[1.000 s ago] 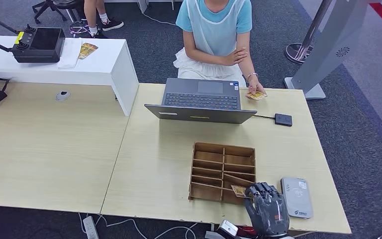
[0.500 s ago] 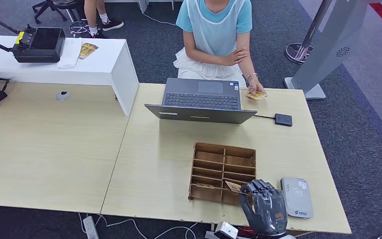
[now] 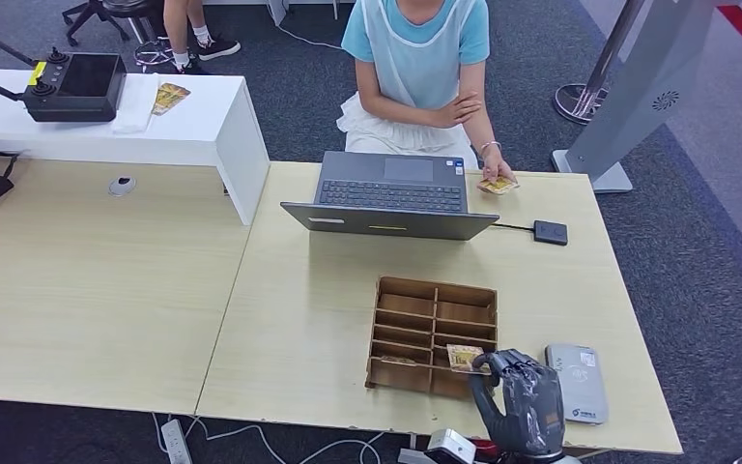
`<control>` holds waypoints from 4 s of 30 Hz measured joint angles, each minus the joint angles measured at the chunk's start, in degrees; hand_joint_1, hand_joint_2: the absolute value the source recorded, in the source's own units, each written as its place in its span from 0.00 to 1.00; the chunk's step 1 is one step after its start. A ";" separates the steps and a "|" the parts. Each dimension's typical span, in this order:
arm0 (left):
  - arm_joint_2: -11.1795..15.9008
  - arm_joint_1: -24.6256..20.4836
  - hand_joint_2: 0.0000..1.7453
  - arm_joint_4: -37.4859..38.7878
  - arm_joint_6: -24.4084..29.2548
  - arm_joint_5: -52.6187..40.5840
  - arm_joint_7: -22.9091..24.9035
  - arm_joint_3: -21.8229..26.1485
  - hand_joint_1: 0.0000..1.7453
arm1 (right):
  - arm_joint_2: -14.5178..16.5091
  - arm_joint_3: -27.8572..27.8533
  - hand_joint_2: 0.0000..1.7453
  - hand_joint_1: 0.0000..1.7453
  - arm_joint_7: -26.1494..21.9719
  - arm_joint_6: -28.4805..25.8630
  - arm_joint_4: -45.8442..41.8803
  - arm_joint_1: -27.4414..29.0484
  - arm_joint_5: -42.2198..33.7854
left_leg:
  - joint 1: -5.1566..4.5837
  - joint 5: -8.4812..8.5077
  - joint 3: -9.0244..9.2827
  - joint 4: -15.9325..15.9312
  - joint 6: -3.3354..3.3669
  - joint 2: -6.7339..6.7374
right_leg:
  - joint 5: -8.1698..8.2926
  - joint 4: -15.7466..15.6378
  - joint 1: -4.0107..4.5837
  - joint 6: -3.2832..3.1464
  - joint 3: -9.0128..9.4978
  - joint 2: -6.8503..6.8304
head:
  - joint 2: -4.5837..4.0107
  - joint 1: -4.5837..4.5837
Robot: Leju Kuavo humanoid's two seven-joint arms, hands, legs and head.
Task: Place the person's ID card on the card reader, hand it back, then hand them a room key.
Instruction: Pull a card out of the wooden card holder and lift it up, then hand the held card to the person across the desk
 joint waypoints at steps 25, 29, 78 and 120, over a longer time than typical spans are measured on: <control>0.02 0.09 0.00 -0.53 0.00 0.00 -0.43 1.16 0.00 | 5.59 -7.19 1.00 0.97 -11.20 0.02 -5.11 2.30 -2.07 | 0.00 0.00 0.00 0.00 0.00 0.00 | 0.00 0.00 0.00 0.00 0.00 0.00 | 0.00 0.00; 0.03 0.15 0.00 -0.72 0.00 0.00 -0.70 1.17 0.00 | 6.16 -8.20 1.00 0.97 -12.55 0.02 -6.23 2.31 -2.28 | 0.00 0.00 0.00 0.00 0.00 0.00 | 0.00 0.00 0.00 0.00 0.01 0.00 | 0.00 0.00; 0.48 0.23 0.00 -1.25 0.00 0.00 -3.21 1.21 0.00 | -7.65 -4.93 1.00 0.99 6.90 0.85 -7.90 -18.14 -1.92 | -0.02 0.03 0.01 0.03 0.00 0.04 | 0.11 0.01 -0.02 0.04 0.03 0.05 | 0.00 0.01; 1.54 0.40 0.00 -1.97 -0.01 0.00 -7.59 1.03 0.00 | -2.53 15.15 1.00 1.00 14.29 29.74 48.83 -71.02 -29.77 | 0.00 0.13 -0.04 0.05 -0.04 0.00 | 0.21 0.07 0.00 0.05 -0.03 0.09 | 0.00 0.00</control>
